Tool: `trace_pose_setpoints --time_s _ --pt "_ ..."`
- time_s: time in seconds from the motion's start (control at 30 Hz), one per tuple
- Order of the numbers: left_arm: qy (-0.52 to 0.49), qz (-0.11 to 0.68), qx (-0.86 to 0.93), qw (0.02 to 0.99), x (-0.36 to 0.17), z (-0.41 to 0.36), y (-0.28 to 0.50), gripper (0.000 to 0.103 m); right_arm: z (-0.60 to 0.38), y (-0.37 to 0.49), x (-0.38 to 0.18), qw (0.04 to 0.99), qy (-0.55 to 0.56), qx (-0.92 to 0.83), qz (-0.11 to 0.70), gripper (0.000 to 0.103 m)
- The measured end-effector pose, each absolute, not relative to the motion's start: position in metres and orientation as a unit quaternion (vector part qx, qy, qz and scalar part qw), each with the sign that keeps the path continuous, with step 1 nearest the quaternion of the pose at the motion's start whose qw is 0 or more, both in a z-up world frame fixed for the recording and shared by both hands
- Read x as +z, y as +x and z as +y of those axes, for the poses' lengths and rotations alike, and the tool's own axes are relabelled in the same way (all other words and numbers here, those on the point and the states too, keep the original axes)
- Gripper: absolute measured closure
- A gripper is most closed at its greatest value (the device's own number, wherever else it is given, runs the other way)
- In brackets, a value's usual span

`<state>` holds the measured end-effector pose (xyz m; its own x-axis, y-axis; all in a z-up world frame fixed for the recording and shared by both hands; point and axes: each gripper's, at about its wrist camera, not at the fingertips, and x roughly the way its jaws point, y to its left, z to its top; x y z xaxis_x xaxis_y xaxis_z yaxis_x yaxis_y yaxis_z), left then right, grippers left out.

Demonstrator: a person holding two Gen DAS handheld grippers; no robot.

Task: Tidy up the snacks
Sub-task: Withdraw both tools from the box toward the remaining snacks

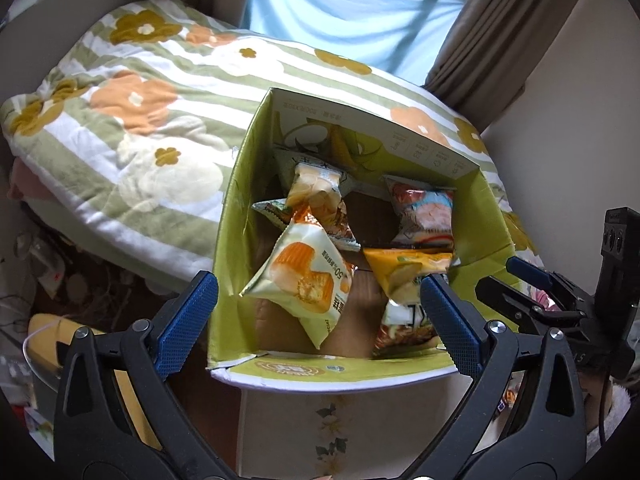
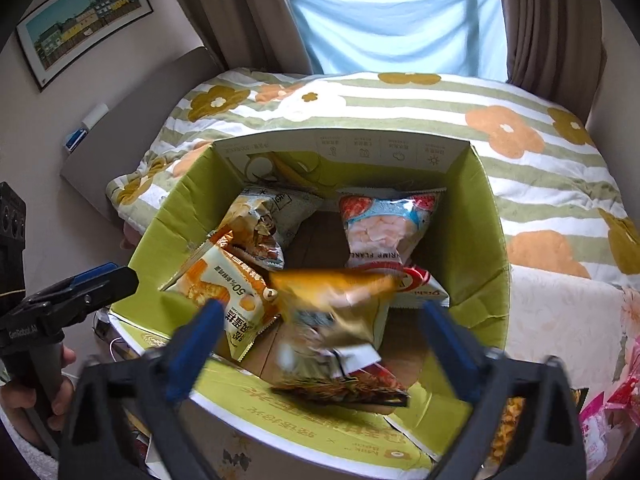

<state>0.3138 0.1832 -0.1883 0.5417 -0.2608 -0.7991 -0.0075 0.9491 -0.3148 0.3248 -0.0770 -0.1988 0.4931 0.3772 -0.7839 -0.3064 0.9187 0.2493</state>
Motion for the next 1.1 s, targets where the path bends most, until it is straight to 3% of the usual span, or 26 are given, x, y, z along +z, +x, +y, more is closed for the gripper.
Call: trace_pose_setpoints --time_s 0.6,1.1 --pt "-0.108 0.452 -0.109 0.879 -0.162 0.162 0.288 0.002 -0.093 0.287 -0.180 0.876 0.046 0.159 0.452 0.000" --pt "-0.054 0.444 -0.208 0.870 -0.147 0.063 0.271 0.002 -0.180 0.233 -0.159 0.902 0.069 0.053 0.423 0.000"
